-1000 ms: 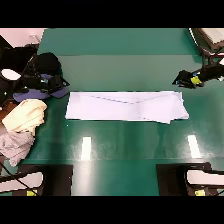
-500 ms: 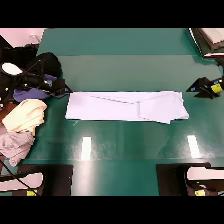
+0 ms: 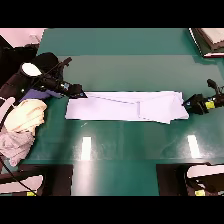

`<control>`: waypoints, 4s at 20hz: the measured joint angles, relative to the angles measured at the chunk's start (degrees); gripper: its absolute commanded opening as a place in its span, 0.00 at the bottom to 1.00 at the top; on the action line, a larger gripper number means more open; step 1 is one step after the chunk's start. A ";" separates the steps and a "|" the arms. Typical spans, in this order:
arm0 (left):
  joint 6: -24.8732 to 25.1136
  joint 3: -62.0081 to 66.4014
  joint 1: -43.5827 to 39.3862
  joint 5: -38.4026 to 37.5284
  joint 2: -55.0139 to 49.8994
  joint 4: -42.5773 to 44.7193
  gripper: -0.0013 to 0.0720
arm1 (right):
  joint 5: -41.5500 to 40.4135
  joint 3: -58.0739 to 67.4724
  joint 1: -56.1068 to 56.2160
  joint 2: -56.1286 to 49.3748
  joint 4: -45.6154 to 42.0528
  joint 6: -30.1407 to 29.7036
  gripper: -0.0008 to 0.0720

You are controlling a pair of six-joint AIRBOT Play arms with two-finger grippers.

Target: Fold the shirts.

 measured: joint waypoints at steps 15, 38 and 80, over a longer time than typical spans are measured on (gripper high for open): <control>-3.48 0.04 -2.51 2.45 -1.42 0.04 0.05 | -2.82 -1.42 8.24 -3.39 6.93 -5.40 0.03; -8.17 29.42 -24.65 10.75 -33.00 0.11 0.05 | 4.83 33.57 37.53 10.62 6.99 18.27 0.03; -6.58 26.40 4.81 -16.46 -2.45 20.81 0.05 | -21.81 1.81 48.54 1.40 8.24 11.74 0.97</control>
